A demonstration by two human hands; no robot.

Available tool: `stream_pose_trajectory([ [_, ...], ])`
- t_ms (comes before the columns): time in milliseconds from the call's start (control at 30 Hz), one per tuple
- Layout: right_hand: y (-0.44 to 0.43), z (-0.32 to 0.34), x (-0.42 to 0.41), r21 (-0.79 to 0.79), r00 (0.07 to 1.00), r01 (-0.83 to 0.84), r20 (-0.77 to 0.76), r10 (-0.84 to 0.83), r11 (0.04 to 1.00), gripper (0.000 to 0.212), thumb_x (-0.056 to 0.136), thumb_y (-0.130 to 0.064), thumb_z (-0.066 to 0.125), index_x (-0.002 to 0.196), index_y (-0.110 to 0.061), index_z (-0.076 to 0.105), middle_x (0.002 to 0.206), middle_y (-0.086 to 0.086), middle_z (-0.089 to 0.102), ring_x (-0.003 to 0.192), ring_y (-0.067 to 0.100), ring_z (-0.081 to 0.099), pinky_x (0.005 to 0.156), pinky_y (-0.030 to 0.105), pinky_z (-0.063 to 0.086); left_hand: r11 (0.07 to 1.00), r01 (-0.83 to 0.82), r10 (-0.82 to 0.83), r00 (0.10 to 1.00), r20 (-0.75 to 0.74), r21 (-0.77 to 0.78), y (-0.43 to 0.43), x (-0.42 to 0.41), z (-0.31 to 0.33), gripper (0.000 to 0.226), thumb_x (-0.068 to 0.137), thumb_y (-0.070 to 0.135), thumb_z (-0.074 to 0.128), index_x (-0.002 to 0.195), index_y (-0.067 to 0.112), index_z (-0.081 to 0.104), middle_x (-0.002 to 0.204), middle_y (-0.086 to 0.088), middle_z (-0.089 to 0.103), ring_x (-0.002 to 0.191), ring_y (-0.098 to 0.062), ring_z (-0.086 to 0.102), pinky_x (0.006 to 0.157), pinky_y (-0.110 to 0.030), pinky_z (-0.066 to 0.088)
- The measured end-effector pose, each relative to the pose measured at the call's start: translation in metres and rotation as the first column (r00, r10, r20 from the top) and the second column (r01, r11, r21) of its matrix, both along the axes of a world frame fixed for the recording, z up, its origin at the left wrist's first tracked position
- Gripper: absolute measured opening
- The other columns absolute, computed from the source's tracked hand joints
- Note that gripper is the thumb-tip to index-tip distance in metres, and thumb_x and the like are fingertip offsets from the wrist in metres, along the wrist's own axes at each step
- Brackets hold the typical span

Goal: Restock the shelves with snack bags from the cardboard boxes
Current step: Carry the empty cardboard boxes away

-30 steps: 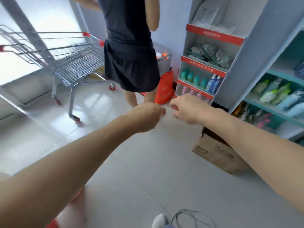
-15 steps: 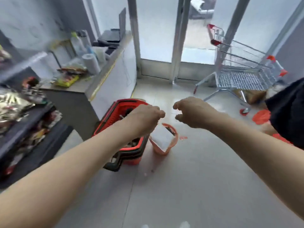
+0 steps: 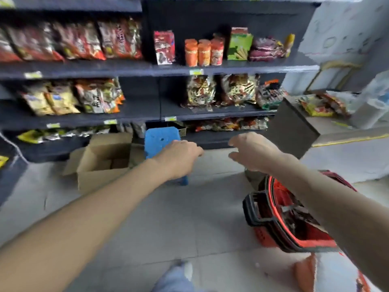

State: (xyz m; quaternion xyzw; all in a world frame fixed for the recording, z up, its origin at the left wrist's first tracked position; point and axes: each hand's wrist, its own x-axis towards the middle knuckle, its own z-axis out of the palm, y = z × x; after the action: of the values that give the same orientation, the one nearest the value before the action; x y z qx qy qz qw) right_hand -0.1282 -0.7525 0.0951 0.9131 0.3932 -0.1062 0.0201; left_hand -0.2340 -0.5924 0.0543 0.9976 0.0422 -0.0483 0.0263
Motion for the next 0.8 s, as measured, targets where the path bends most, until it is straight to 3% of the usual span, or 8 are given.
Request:
stream_pose_trajectory([
  [200,0.11,-0.017,-0.043,-0.038,0.94,-0.34,-0.011,0.34,0.939,0.032,0.093,-0.022,0.049,0.122,-0.014,0.058,0.12,0.009,0.062,0.107,0.031,0.06,0.087,0.036,0.052,0.944,-0.328,0.329,0.944,-0.02,0.019,0.07,-0.091,-0.015,0.028,0.092,0.011,0.046,0.115,0.016,0.061,0.113,-0.008,0.063,0.109,-0.03,0.059,0.087,-0.038,0.045],
  [333,0.19,-0.03,-0.07,-0.064,0.878,-0.479,-0.02,0.479,0.876,0.035,0.093,-0.023,0.049,0.127,-0.014,0.055,0.127,0.009,0.058,0.114,0.031,0.057,0.092,0.037,0.05,0.885,-0.465,0.465,0.885,-0.005,-0.001,0.123,-0.133,-0.019,0.023,0.094,0.012,0.044,0.11,0.011,0.061,0.11,-0.01,0.06,0.108,-0.03,0.057,0.083,-0.037,0.042],
  [533,0.314,-0.055,-0.101,-0.068,0.833,-0.552,-0.087,0.546,0.831,0.034,0.096,-0.019,0.043,0.127,-0.014,0.055,0.126,0.012,0.057,0.112,0.032,0.057,0.084,0.035,0.047,0.822,-0.569,0.566,0.822,-0.066,-0.027,0.231,-0.164,-0.039,0.025,0.094,0.008,0.042,0.111,0.008,0.06,0.114,-0.009,0.06,0.108,-0.029,0.056,0.085,-0.036,0.042],
  [667,0.385,-0.079,-0.099,-0.012,0.854,-0.488,-0.213,0.475,0.873,0.033,0.093,-0.017,0.046,0.125,-0.014,0.054,0.121,0.011,0.056,0.107,0.03,0.056,0.075,0.031,0.043,0.767,-0.634,0.627,0.773,-0.093,-0.096,0.304,-0.175,-0.059,0.014,0.091,0.004,0.04,0.081,0.012,0.044,0.093,-0.007,0.055,0.091,-0.032,0.056,0.076,-0.039,0.046],
  [800,0.443,-0.1,-0.086,-0.05,0.856,-0.478,-0.252,0.452,0.877,0.035,0.094,-0.018,0.046,0.128,-0.014,0.05,0.124,0.011,0.057,0.11,0.03,0.055,0.076,0.031,0.041,0.745,-0.656,0.645,0.755,-0.121,-0.12,0.36,-0.167,-0.074,0.016,0.091,0.004,0.039,0.08,0.015,0.041,0.097,-0.008,0.058,0.089,-0.032,0.056,0.071,-0.036,0.042],
])
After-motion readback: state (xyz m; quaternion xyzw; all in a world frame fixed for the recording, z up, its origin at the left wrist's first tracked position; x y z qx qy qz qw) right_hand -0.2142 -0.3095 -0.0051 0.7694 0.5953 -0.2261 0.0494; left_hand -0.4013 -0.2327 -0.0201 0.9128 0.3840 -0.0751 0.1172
